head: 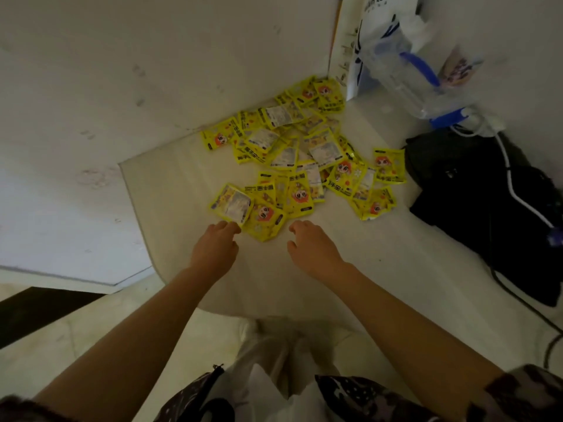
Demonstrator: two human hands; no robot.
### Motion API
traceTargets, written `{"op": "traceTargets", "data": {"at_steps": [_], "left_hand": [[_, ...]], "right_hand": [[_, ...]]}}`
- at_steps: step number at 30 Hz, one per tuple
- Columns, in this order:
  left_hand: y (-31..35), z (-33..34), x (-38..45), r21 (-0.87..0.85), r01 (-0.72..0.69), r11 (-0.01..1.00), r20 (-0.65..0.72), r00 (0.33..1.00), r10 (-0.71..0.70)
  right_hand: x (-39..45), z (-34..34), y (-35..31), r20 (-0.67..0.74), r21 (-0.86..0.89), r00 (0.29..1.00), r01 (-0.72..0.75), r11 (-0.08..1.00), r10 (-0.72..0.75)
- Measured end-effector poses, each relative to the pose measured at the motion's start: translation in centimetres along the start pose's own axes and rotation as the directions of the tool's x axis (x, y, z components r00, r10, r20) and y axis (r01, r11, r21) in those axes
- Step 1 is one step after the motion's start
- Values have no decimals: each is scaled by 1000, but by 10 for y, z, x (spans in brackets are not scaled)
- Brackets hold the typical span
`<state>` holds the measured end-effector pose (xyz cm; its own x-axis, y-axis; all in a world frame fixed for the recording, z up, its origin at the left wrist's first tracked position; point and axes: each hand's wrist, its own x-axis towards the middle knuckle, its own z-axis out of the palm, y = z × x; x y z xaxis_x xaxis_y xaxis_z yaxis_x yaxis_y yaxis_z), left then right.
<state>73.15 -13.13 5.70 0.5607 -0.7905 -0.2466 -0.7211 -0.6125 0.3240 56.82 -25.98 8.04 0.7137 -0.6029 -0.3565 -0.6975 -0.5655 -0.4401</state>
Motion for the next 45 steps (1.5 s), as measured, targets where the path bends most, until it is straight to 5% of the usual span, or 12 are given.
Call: {"op": "traceTargets", "data": {"at_steps": [7, 13, 20, 26, 32, 36, 41, 45], "left_hand": [[-18, -26, 82, 105, -192, 976, 100, 978, 182], [-35, -21, 121, 148, -398, 905, 291, 892, 345], [-48, -20, 133, 144, -444, 884, 249, 881, 402], [-59, -19, 122, 84, -287, 954, 230, 937, 262], [-58, -17, 113, -225, 56, 973, 214, 977, -7], [-35, -20, 110, -462, 293, 837, 198, 954, -224], [-4, -7, 114, -667, 519, 535, 305, 845, -440], [14, 5, 115, -647, 582, 492, 278, 781, -559]], "right_hand": [[70, 2, -31, -8, 21, 998, -64, 998, 64], [103, 23, -52, -17, -70, 988, -152, 986, 151], [112, 42, -57, -38, -235, 972, -233, 944, 231], [99, 40, -49, 31, -103, 972, -229, 968, 234], [85, 26, -25, 70, 194, 960, -281, 940, 273], [93, 3, -5, -41, 396, 912, -361, 844, 408], [110, -24, 15, -40, 509, 858, -423, 750, 512], [120, -21, 19, -7, 542, 826, -471, 696, 564]]}}
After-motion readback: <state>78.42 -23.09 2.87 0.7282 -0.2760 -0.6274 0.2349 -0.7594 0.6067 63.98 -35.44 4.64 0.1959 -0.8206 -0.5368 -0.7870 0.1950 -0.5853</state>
